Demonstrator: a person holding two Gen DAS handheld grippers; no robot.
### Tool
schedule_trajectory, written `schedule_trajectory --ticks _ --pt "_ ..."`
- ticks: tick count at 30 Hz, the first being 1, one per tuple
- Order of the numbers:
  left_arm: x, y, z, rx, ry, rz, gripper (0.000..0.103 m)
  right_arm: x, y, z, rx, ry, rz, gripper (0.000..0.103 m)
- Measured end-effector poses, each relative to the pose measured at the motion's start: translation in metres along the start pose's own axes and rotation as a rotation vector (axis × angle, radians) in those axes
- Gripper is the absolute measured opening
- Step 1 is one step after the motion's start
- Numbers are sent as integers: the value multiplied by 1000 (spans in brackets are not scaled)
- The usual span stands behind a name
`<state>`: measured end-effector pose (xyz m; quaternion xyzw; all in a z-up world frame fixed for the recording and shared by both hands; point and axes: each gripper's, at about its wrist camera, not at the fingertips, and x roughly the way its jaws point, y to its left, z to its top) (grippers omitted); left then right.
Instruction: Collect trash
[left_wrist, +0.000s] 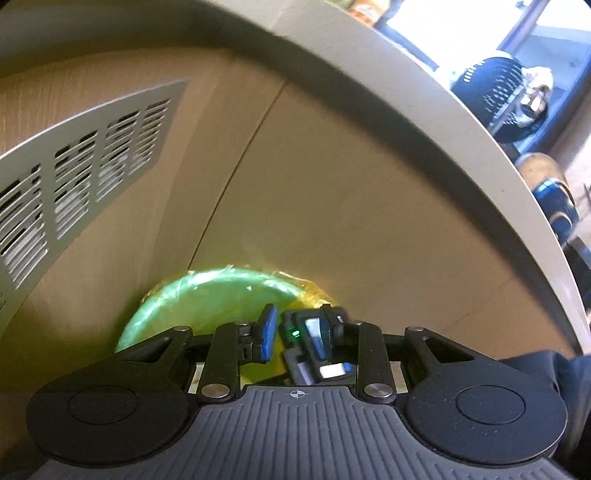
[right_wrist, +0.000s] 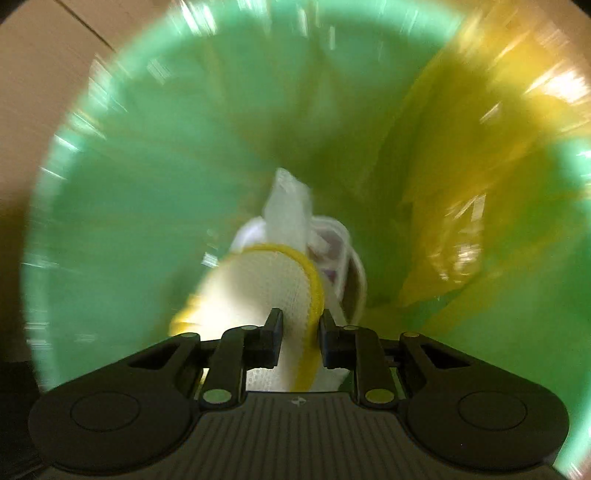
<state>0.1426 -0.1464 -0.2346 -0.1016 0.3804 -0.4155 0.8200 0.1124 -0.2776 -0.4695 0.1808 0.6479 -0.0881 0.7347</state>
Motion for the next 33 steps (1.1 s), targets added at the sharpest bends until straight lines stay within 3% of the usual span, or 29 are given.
schedule_trajectory --ticks 4,12,18,21,23,26,30,33 --pt "7 -8 -5 77 32 8 29 3 -6 -3 40 14 21 23" --pt "-1 -22 -22 247 44 100 29 -15 -16 -6 105 28 -31 28" --pt "-12 -27 -32 325 42 124 29 -55 -17 -7 167 58 -83 32" --pt "-22 -32 -36 359 -6 132 29 -85 -23 -15 204 57 -60 32" --pt "-35 -36 -36 350 -43 115 29 -114 -24 -24 220 14 -20 32" --pt "-62 -36 -29 237 -73 41 29 -164 -26 -39 240 -99 22 32" --pt "-119 -56 -10 236 -201 93 29 -238 -24 -57 253 -310 31 32" --pt "-175 -72 6 230 -343 143 29 -296 -5 -66 191 -531 -2 32"
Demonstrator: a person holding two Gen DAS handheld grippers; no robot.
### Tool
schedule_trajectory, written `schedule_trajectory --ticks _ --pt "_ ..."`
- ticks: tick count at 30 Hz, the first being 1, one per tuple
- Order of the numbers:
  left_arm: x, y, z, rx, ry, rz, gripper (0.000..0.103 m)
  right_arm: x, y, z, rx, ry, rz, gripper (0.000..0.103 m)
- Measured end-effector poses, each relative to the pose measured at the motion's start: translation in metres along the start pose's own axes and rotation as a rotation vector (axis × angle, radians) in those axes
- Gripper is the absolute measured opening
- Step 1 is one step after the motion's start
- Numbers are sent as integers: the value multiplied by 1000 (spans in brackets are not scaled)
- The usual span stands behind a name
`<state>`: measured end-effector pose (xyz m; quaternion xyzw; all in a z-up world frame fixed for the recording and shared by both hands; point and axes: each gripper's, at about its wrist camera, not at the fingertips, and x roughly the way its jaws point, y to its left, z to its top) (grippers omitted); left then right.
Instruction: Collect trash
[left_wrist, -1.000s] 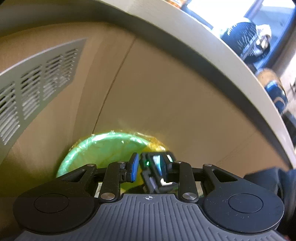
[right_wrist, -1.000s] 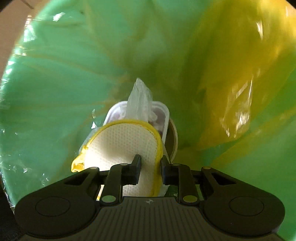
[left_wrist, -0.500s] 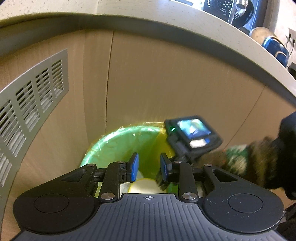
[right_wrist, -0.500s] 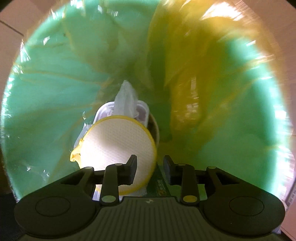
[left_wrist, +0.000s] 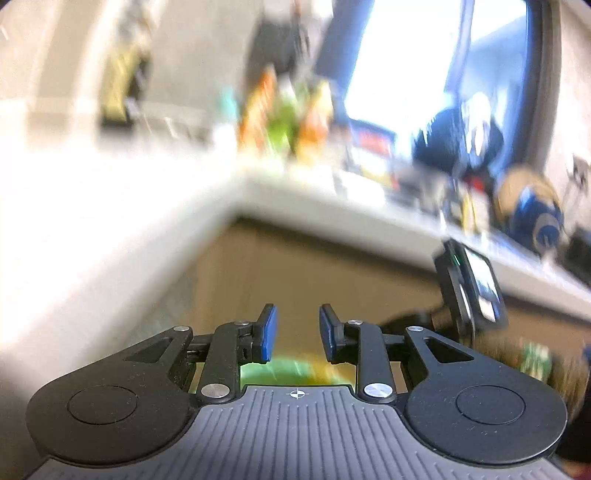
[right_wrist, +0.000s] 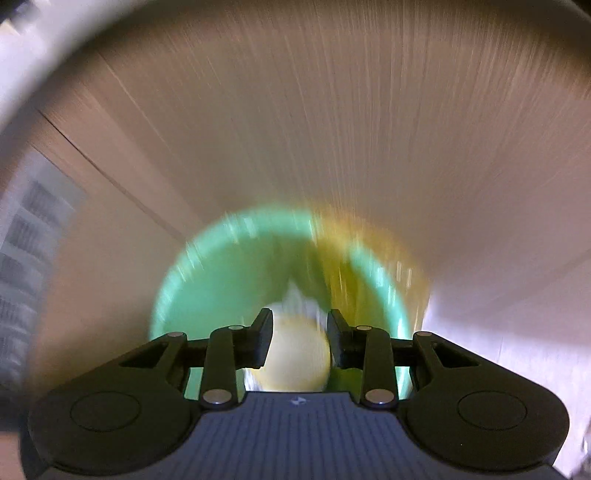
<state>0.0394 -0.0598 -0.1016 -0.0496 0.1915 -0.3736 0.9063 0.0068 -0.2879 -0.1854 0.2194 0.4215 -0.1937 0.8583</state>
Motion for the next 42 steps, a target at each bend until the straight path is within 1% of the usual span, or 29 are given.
schedule_trajectory --ticks 2,4,5,6,8,9,10,12,15,18,21,24,28,31,35,42 --pt "-33 -1 21 21 -95 74 29 -38 23 8 -66 -159 11 34" --pt "-63 -2 37 50 -173 163 29 -74 48 11 -119 -308 61 49" --pt "-78 0 44 59 -209 223 29 -90 62 9 -139 -380 102 52" --pt "-90 2 50 62 -234 276 29 -105 72 8 -154 -437 141 57" --pt "-107 6 59 48 -268 375 29 -131 94 2 -186 -552 223 59" --pt "-117 11 61 24 -278 418 29 -137 106 -3 -200 -594 262 66" --pt "-121 15 63 2 -277 442 29 -146 116 -5 -221 -620 306 73" --pt "-129 22 61 -42 -257 476 29 -155 142 -10 -300 -628 370 76" --pt "-128 31 51 -84 -205 498 28 -154 176 -18 -406 -623 397 76" --pt "-124 37 46 -96 -172 506 24 -156 200 -26 -436 -610 409 76" --pt "-120 37 42 -86 -157 545 18 -156 210 -38 -441 -607 415 76" --pt "-117 32 38 -94 -129 583 18 -152 210 -53 -448 -600 402 76" --pt "-113 29 31 -116 -104 608 18 -150 205 -64 -455 -571 394 76" --pt "-109 25 29 -80 -96 659 18 -147 203 -66 -462 -556 388 76" --pt "-104 20 29 -42 -85 719 18 -143 197 -66 -449 -536 409 76" --pt "-97 19 27 -35 -53 703 18 -143 196 -68 -448 -540 417 76"
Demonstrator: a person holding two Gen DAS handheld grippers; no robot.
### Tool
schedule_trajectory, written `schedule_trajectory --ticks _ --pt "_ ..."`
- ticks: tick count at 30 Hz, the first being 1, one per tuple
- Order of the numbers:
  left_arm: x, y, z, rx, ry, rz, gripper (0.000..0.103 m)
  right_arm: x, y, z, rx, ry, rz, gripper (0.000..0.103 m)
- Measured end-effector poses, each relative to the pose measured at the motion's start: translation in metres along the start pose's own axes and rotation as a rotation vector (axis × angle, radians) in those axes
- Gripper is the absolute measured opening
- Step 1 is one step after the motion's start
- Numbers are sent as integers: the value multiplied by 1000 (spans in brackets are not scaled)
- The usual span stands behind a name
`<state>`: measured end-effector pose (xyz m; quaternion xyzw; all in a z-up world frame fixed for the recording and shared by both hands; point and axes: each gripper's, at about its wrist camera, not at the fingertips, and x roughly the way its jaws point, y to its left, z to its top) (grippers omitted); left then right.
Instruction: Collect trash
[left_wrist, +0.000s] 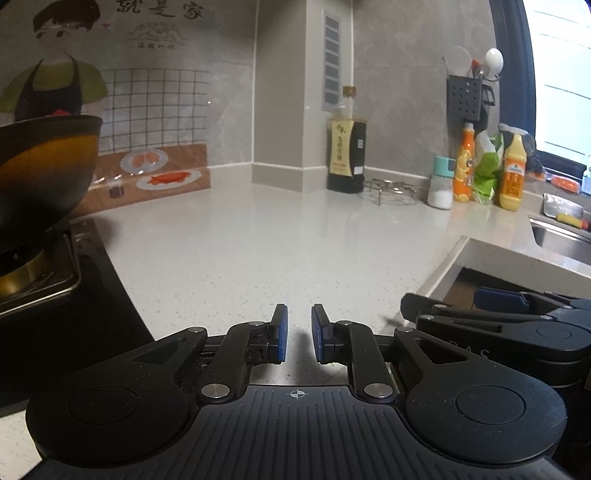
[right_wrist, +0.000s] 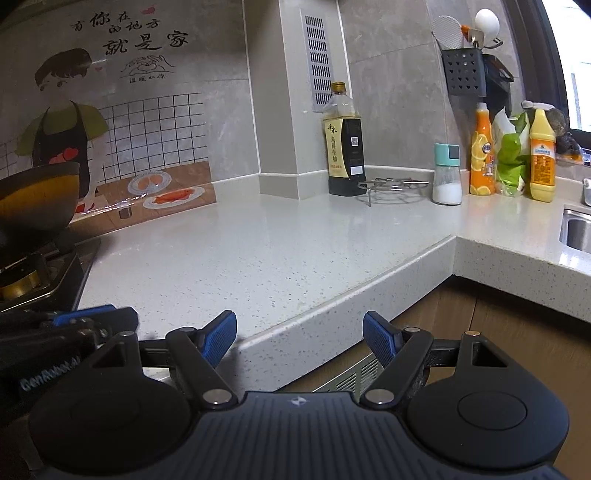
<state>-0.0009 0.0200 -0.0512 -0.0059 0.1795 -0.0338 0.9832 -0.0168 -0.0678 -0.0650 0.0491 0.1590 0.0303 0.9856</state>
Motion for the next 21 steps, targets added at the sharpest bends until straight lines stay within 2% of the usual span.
schedule_trajectory --ticks 21 --pt "-2 0 -3 0 -3 -27 18 -1 -1 -3 11 2 0 76"
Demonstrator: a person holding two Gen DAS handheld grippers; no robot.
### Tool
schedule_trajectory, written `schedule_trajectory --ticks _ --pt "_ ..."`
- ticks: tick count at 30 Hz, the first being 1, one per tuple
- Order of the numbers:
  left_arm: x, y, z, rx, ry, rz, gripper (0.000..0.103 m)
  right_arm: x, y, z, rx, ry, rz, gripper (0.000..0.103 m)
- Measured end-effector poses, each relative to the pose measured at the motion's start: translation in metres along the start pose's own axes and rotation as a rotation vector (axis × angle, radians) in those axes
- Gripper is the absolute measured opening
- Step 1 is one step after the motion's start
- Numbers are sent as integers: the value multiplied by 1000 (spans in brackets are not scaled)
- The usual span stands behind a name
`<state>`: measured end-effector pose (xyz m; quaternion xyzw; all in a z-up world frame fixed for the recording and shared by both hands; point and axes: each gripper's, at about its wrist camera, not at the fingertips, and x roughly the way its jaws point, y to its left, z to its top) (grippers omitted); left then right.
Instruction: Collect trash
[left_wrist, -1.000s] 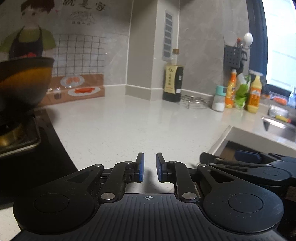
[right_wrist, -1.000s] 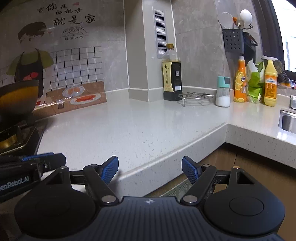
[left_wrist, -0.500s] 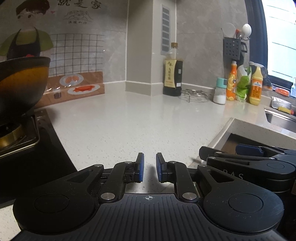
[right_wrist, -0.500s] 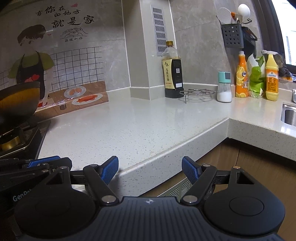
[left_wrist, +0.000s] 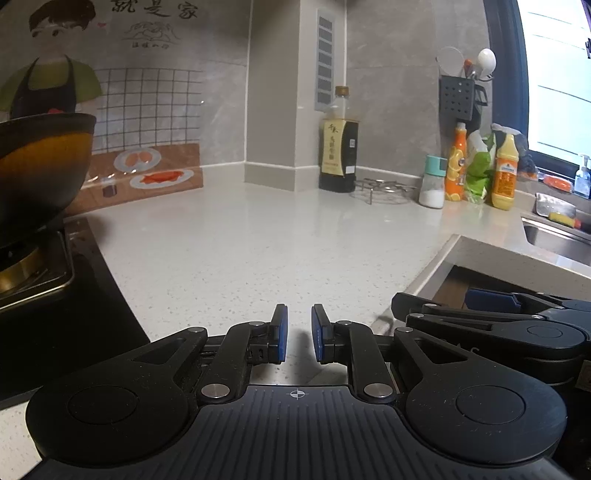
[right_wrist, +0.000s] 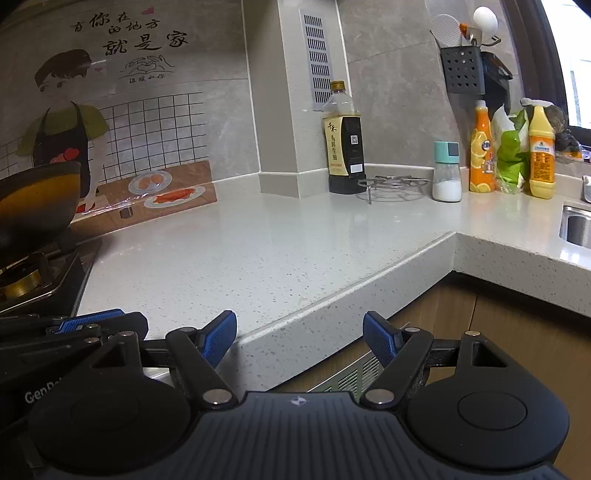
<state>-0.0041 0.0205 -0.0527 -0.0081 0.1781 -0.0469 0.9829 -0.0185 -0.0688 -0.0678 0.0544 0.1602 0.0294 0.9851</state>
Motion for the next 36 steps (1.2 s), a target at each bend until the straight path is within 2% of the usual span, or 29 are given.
schedule_trajectory --ticks 28,36 --pt "0 -4 -1 -6 -12 21 18 -5 -1 -4 6 -4 15 76" --pt "1 5 5 -56 -35 71 18 -5 -2 1 -2 -36 34 76"
